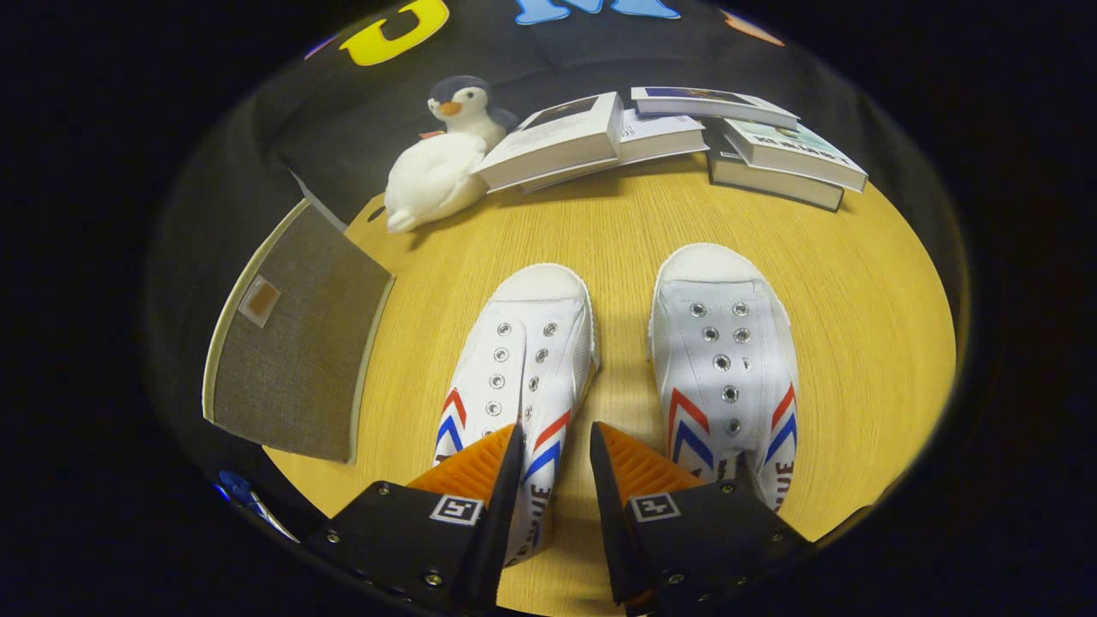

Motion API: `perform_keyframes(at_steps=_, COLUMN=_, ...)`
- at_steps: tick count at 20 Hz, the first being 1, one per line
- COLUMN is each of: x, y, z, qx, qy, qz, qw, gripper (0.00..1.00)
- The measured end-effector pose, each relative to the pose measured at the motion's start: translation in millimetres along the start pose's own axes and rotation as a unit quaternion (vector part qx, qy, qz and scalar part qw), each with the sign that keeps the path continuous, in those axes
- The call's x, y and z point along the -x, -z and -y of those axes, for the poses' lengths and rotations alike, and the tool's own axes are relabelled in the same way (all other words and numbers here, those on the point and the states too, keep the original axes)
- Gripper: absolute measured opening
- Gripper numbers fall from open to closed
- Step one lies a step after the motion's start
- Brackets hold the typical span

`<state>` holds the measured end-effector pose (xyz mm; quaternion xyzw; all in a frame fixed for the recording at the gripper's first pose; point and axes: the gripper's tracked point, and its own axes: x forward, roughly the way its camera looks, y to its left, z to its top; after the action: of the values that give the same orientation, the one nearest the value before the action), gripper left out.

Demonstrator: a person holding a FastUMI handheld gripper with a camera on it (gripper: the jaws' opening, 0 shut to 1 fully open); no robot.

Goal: Open the storage box then place both shoes into the box .Put the left shoe in first, then the right shoe, with the right side of both shoes facing outward in a uniform manner.

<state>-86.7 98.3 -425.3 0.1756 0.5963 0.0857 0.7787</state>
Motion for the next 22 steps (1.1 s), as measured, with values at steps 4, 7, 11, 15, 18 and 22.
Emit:
perform_keyframes(at_steps=4, x=-1.3, y=-2.3, z=-4.7, qx=-0.024, qy=-0.02, qz=-0.001, qw=1.0, gripper=0.34)
perform_keyframes(at_steps=7, x=-1.5, y=-2.2, z=-4.9, qx=-0.023, qy=-0.019, qz=-0.006, qw=1.0, gripper=0.2)
perform_keyframes(at_steps=11, x=0.3, y=-3.5, z=-4.9, qx=-0.089, qy=-0.024, qz=-0.016, qw=0.996, gripper=0.01)
perform_keyframes(at_steps=15, x=9.9, y=-4.7, z=-6.4, qx=-0.142, qy=-0.048, qz=-0.013, qw=0.989, gripper=0.01)
perform_keyframes(at_steps=18, x=20.0, y=-18.8, z=-13.7, qx=-0.169, qy=-0.073, qz=0.011, qw=0.983, gripper=0.01)
perform_keyframes(at_steps=22, x=41.8, y=-38.4, z=-28.1, qx=-0.162, qy=-0.085, qz=0.029, qw=0.983, gripper=0.01)
